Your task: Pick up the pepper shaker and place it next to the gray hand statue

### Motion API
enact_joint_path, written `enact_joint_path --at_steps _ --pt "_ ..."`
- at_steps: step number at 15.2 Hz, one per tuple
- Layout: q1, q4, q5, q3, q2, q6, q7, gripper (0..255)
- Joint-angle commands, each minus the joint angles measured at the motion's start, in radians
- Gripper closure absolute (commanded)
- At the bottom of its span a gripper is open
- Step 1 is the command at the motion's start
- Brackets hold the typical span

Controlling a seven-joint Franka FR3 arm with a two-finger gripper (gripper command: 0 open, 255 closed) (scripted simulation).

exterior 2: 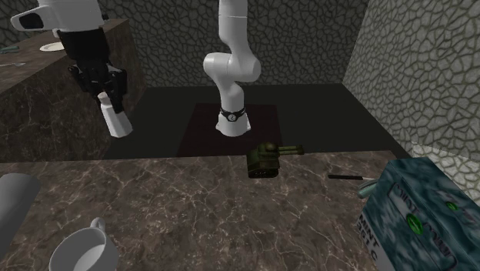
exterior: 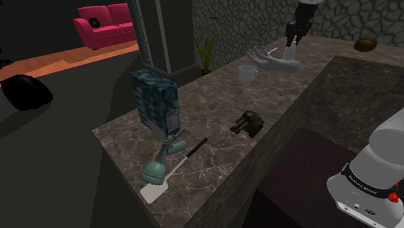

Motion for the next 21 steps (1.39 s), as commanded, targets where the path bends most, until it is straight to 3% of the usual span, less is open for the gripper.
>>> enact_joint_path --at_steps 1,9,16,21 --pt "-0.019 0.035 0.007 -0.029 0.035 -0.003 -0.05 255" --pt "-0.109 0.219 0.062 -0.134 0.193 -0.048 -0.253 255" --pt "-0.227 0.473 0.153 -0.2 0.397 -0.129 -0.424 255" --pt "-0.22 0.388 0.149 -0.197 0.384 -0.057 -0.427 255"
